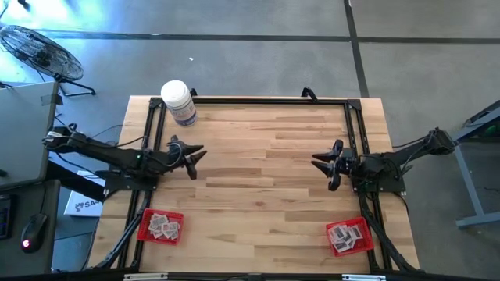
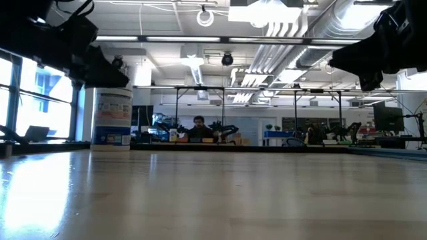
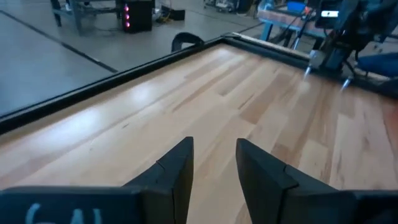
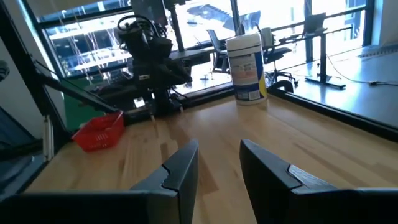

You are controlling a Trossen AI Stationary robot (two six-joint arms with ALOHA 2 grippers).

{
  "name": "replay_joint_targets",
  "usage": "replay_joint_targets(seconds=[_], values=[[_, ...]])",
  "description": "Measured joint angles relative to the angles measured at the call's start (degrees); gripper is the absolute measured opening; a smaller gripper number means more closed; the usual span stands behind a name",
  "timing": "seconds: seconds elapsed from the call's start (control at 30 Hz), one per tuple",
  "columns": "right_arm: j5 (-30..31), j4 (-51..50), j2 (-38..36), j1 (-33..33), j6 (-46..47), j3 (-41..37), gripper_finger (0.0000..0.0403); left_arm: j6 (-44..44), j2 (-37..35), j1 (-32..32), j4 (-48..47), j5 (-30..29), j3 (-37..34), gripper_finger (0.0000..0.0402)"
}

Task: Pick & Place First Aid Supplies
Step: Return to Home Position

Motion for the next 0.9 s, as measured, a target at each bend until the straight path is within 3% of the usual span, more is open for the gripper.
replay_joint_targets(seconds=[0.23, 0.5, 0.73, 0.9], values=[[-0.68, -0.87, 0.04, 0.0, 1.17, 0.0, 0.0113, -0.94, -11.95, -0.01, 0.05, 2.24, -6.7, 0.0119], [-9.66, 2.95, -0.26, -3.0, 1.32, 0.0, 0.0113, 1.43, -26.62, -0.01, -7.62, 2.32, -8.98, 0.0119], [-22.64, 1.43, -2.38, -14.42, 2.0, 0.0, 0.0113, 7.08, -29.3, -0.01, -7.62, 9.52, -9.02, 0.0119], [-26.16, 0.92, -2.39, -20.24, -0.03, 0.0, 0.0113, 6.62, -29.28, -0.01, -7.62, 9.77, -9.09, 0.0119]])
